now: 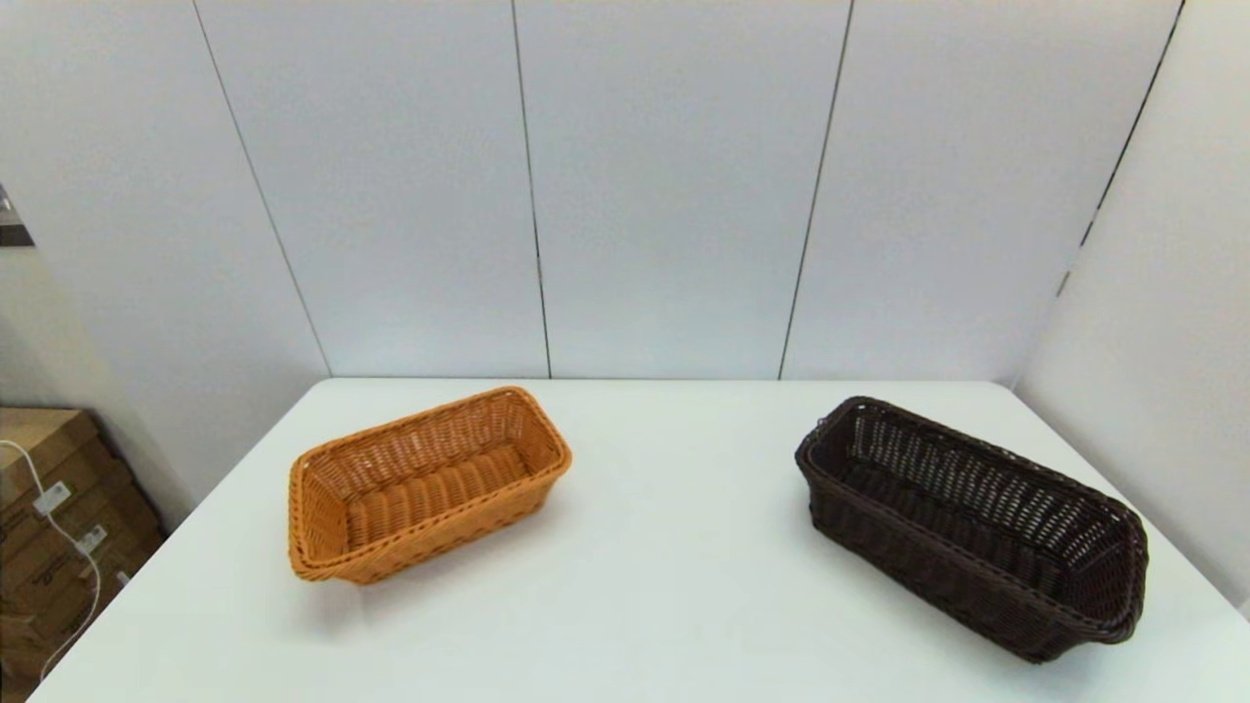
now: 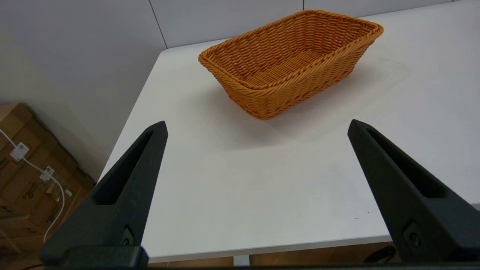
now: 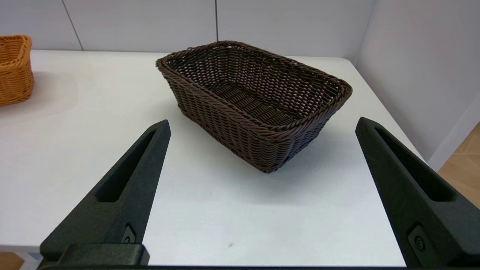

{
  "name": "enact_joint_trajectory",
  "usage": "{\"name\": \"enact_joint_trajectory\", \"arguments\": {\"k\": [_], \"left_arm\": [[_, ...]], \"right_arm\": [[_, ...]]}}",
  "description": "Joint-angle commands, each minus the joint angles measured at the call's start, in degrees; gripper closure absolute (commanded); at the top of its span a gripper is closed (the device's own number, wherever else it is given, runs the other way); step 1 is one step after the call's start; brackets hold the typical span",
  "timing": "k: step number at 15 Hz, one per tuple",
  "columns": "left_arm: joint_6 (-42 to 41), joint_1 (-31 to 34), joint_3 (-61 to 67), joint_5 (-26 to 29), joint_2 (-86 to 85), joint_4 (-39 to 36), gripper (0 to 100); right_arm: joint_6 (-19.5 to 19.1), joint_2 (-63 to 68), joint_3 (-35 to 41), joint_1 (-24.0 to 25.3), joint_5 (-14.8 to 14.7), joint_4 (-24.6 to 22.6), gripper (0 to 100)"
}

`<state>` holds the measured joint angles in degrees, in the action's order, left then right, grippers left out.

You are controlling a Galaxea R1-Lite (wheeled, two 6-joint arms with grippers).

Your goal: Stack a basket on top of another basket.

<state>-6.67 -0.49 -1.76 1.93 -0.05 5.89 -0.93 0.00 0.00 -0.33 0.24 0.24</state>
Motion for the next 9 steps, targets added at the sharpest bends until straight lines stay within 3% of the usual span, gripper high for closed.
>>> {"name": "enact_joint_trajectory", "arguments": {"k": [1,9], "left_arm": [[0.0,0.0,0.0,0.0,0.0,0.0,0],[-0.2,0.0,0.0,0.2,0.0,0.0,0]], "right_arm": [[0.0,0.1,0.1,0.1,0.0,0.0,0],[0.0,0.1,0.1,0.0,0.0,0.0,0]]}}
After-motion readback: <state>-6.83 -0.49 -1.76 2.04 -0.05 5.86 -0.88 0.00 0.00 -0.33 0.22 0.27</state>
